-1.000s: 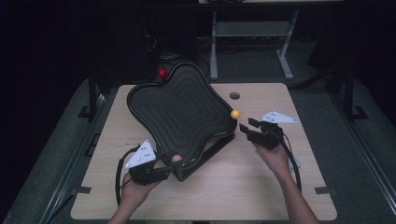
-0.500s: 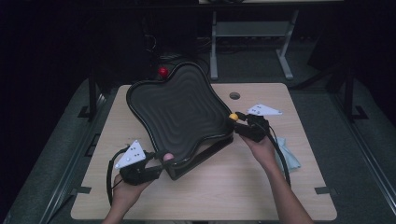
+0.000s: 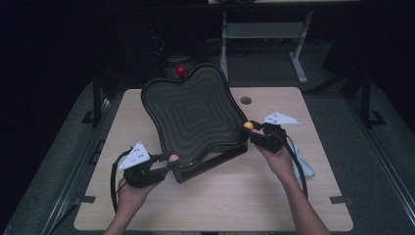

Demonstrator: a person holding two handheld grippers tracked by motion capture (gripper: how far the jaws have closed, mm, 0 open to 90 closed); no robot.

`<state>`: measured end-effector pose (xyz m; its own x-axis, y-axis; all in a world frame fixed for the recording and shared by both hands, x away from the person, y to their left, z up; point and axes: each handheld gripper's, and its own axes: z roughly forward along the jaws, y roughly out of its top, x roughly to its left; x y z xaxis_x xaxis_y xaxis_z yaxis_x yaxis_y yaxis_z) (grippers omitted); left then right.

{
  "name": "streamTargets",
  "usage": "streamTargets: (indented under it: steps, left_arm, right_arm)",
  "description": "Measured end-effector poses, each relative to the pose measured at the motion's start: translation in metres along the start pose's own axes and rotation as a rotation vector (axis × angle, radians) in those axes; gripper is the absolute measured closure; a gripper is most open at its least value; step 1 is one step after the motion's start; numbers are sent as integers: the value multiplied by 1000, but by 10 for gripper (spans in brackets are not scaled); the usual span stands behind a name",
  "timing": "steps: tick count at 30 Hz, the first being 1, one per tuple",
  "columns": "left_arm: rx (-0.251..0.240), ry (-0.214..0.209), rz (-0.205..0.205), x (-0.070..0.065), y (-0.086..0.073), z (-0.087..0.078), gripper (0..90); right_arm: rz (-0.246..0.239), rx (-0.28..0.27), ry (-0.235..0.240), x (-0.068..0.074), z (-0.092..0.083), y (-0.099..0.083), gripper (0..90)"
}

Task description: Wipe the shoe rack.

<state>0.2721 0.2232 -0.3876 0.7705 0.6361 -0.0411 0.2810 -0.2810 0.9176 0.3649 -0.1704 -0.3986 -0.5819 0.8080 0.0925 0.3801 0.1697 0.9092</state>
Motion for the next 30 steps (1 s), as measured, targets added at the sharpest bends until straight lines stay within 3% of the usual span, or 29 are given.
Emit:
streamTargets:
  steps: [14,30]
  left_arm:
    - [6,46,-14,14,5,10,595]
    - [-9,97,-75,41,7,19,585]
  right_arm:
    - [-13,5,-5,-1,-15,-5,596]
    - [-24,6,14,4,-21,-7,596]
